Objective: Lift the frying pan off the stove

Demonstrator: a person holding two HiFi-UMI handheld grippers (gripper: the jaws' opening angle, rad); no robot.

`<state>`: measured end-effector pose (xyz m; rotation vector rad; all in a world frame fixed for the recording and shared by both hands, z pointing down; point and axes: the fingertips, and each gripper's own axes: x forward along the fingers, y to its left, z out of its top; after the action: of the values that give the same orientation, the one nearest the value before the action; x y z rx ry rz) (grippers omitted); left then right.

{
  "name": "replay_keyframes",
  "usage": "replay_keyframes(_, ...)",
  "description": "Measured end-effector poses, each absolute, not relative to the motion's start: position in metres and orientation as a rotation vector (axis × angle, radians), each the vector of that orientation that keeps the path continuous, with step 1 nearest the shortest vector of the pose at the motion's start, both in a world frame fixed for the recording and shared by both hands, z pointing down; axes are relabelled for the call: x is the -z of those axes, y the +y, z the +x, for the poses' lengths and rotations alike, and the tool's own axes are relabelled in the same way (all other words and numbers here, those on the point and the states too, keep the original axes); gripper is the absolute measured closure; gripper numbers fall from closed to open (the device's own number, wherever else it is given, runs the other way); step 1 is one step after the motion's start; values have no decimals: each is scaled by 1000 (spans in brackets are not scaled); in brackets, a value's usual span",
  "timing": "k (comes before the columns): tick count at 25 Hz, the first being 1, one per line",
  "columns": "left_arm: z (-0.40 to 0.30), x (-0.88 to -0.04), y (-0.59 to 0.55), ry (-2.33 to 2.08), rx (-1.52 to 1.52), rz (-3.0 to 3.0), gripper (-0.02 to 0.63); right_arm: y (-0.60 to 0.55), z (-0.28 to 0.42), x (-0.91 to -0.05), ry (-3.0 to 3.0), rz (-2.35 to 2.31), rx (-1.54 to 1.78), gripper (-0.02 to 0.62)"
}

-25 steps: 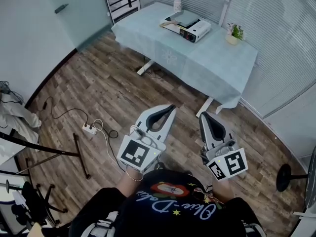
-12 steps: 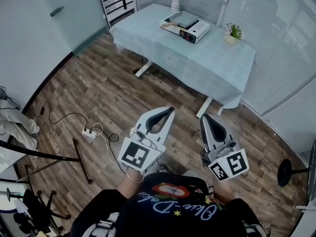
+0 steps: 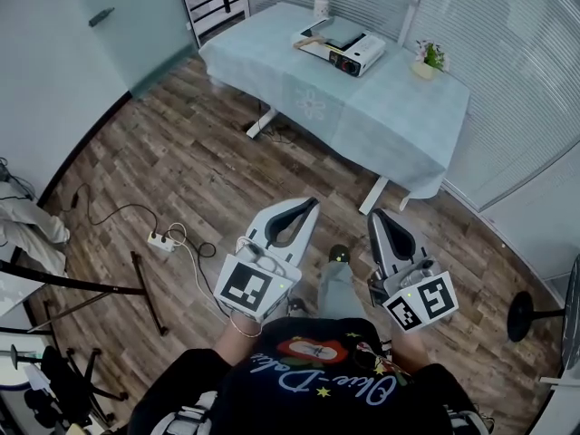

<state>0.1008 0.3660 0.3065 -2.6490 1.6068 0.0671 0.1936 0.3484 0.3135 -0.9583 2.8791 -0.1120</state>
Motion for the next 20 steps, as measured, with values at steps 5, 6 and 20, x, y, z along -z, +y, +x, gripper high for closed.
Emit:
replay_keyframes(5, 86, -305, 348, 1680, -72, -2586, 600, 319, 183, -313, 2880, -892, 104, 595)
replay_keyframes(6, 82, -305, 344, 1694, -70, -2577, 600, 313, 180, -313, 2882, -875, 105, 595)
replay_keyframes(20, 69, -304, 250, 1764, -63, -2537, 600, 217, 163, -317, 2897, -765, 144, 595)
